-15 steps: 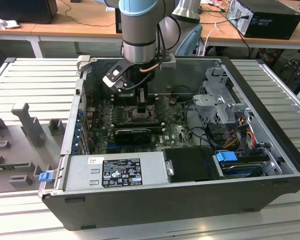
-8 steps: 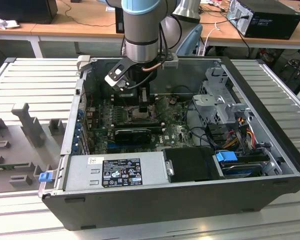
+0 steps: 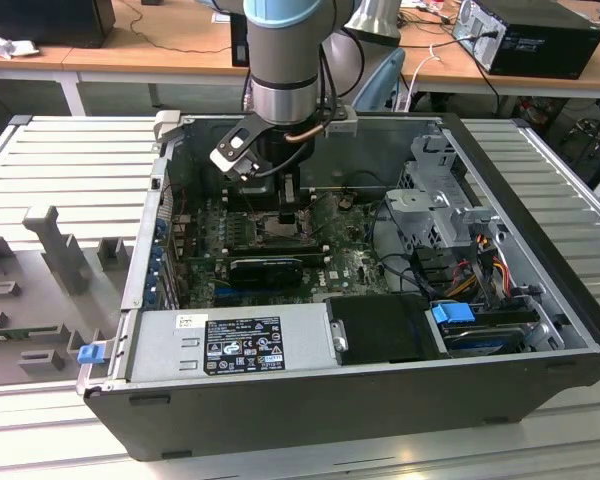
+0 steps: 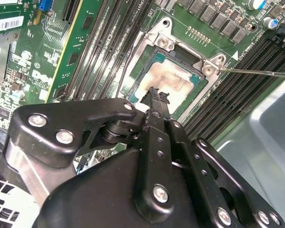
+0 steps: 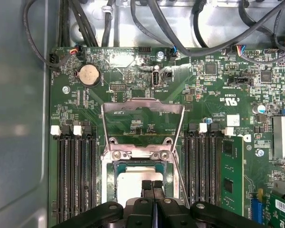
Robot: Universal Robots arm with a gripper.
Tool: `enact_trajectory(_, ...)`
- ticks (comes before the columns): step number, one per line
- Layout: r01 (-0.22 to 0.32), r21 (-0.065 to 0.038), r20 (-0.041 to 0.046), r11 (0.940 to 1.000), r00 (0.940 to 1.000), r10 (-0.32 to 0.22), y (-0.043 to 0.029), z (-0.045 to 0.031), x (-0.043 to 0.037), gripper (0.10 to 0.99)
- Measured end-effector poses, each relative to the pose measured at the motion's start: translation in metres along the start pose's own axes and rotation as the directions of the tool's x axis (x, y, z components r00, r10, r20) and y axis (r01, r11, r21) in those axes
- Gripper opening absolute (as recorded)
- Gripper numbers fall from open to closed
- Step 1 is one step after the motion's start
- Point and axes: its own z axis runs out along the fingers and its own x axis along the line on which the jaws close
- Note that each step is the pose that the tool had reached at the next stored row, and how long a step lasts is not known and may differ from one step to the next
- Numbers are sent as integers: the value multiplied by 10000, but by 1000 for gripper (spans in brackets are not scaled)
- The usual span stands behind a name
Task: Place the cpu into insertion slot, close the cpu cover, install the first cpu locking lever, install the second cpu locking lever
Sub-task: 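Close the cpu cover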
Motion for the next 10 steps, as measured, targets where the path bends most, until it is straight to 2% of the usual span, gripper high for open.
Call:
enact_trajectory(7, 0, 0, -3, 10000, 10000, 0, 3, -43, -1, 106)
enact_trajectory(10, 0, 0, -2, 10000, 10000, 0, 5, -87, -1, 106)
